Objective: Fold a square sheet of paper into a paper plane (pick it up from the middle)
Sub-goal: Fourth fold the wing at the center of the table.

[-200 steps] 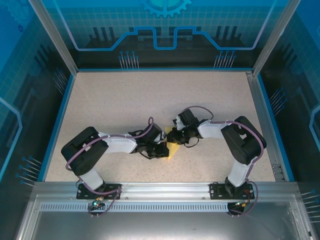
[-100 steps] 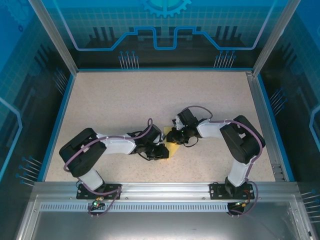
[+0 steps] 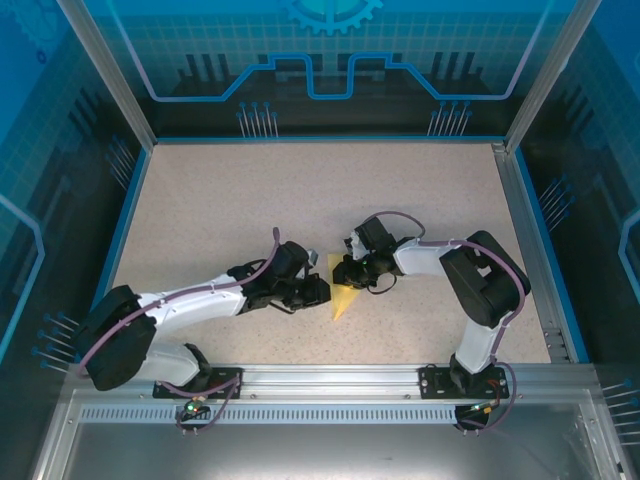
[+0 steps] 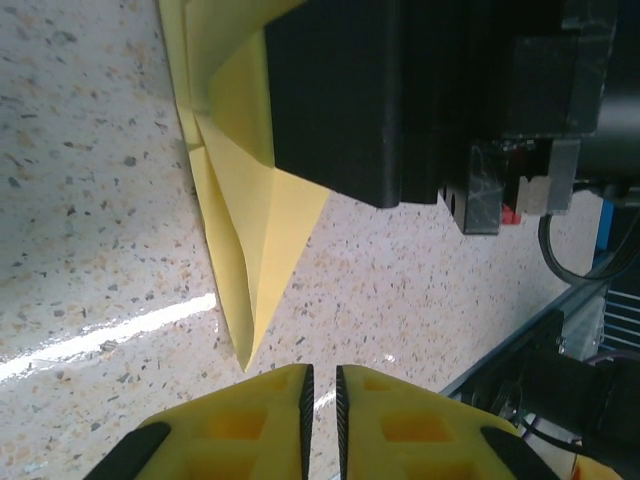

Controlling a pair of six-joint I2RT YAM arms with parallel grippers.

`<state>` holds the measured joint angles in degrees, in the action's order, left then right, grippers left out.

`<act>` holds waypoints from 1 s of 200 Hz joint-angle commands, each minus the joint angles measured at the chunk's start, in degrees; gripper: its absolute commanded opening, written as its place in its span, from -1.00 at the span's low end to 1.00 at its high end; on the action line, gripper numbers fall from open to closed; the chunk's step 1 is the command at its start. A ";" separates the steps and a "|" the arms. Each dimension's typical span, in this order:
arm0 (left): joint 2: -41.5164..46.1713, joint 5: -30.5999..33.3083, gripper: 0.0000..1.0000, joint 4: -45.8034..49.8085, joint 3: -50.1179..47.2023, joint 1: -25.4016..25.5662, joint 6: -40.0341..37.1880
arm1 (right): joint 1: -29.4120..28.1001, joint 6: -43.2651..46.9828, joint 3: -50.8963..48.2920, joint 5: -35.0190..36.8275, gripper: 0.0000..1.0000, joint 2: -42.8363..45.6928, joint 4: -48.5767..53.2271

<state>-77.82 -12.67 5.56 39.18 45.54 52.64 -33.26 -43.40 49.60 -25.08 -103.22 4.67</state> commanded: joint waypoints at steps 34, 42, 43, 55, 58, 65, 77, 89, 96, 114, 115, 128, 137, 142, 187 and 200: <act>-5.83 -4.20 -0.69 -7.98 0.28 0.00 1.44 | -1.21 1.47 -1.00 4.08 -0.60 -2.95 3.05; -7.23 -5.34 -0.71 -8.94 0.70 0.22 1.27 | -1.24 1.31 -1.21 3.72 -0.60 -2.87 2.82; -7.42 -5.43 -0.71 -9.05 0.76 0.28 1.25 | -1.22 1.30 -1.19 3.68 -0.60 -2.91 2.77; -9.22 -5.74 -0.71 -9.93 1.09 0.89 1.40 | -1.20 1.13 -1.22 3.55 -0.60 -2.82 2.54; -9.61 -5.77 -0.72 -10.00 1.20 0.95 1.31 | -1.20 1.16 -1.20 3.55 -0.60 -2.78 2.48; -10.49 -5.86 -0.72 -10.12 1.54 1.27 1.23 | -1.18 1.04 -1.29 3.49 -0.60 -2.62 2.34; -11.88 -5.66 -0.73 -10.20 1.87 1.67 1.05 | -1.13 0.95 -1.39 3.27 -0.60 -2.38 2.04; -13.15 -5.26 -0.74 -10.57 2.25 2.05 0.85 | -1.12 0.79 -1.27 2.59 -0.60 -2.45 1.47; -13.77 -5.01 -0.75 -10.75 2.45 2.14 0.73 | -1.17 0.70 -1.22 2.09 -0.60 -2.53 1.25; -14.93 -4.76 -0.75 -11.97 2.61 2.20 0.77 | -1.08 0.68 -1.33 1.82 -0.60 -2.47 1.13; -14.96 -4.75 -0.75 -11.97 2.59 2.24 0.78 | -1.14 0.68 -1.30 1.85 -0.60 -2.49 1.13; -15.59 -4.42 -0.75 -12.42 2.81 2.20 0.70 | -1.10 0.68 -1.27 1.71 -0.59 -2.42 1.22; -15.78 -4.23 -0.76 -12.63 2.96 2.21 0.48 | -1.11 0.77 -1.19 1.70 -0.59 -2.35 1.39; -15.86 -4.08 -0.75 -12.76 2.92 2.20 0.37 | -1.15 0.88 -1.19 1.70 -0.59 -2.41 1.47; -17.51 -3.59 -0.77 -12.05 1.92 2.25 0.15 | -1.12 0.95 -1.07 1.88 -0.59 -2.59 1.65; -18.19 -3.81 -0.77 -12.68 1.01 2.28 0.85 | -1.10 0.95 -1.09 1.88 -0.59 -2.68 1.66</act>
<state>-94.19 -16.34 -6.17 40.47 47.48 53.87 -33.30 -43.40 49.60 -25.52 -103.20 4.29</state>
